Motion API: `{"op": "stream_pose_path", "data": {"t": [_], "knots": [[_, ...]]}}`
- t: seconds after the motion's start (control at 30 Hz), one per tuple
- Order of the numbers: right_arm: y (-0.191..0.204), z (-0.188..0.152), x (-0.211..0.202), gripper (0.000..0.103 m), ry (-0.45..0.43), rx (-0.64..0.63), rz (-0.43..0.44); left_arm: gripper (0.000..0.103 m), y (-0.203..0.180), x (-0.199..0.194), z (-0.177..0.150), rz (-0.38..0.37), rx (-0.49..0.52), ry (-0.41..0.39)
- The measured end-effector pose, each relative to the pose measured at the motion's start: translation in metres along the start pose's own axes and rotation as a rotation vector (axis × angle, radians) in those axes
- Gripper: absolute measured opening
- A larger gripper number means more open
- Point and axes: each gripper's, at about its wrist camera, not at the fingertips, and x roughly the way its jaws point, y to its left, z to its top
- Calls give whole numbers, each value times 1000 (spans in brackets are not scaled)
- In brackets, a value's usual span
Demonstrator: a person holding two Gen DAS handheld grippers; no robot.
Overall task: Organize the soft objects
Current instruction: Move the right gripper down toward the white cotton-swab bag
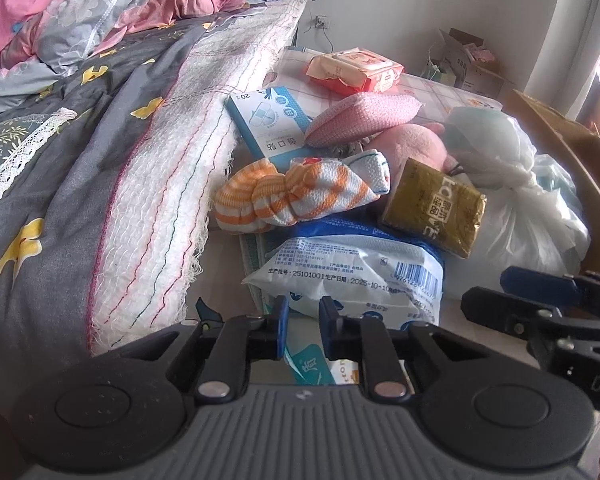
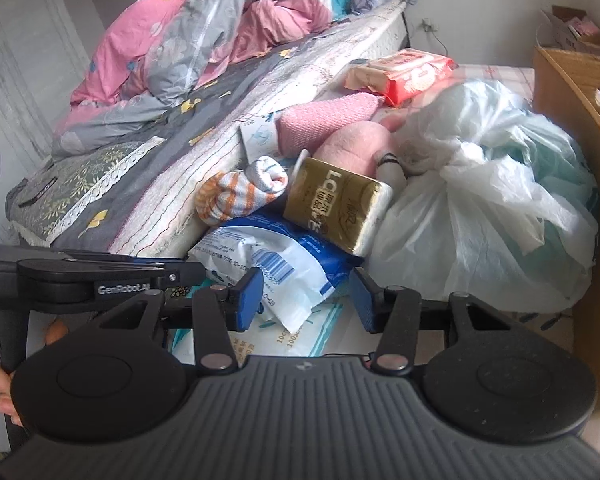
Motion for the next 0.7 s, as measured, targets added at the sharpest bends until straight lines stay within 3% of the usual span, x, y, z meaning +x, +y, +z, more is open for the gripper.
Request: {"op": "stream_pose_path", "data": {"t": [0.1,0.2,0.33,0.43,0.5,0.57,0.67,0.7], "knots": [[15,5,3,55,15,-100,8,17,2,3,-2,12,-9,16],[16,4,7,57,45,-96,18,17,3,0,-6,9,-9,16],[5,-8,13,62,109,-17,34,17,3,-2,-14,-12,-14,41],[-4,-19,17,62,146,48,43,25,6,-2,-20,-26,-33,58],[-11,-25,21,62,162,103,69,39,8,-2,-23,-37,-48,74],[-18,-29,26,62,176,151,95,43,10,0,-25,-61,-64,98],[-25,-37,35,58,213,210,138,43,10,-2,-28,-65,-78,92],[-27,-39,36,51,221,218,136,43,9,-3,-29,-61,-74,91]]}}
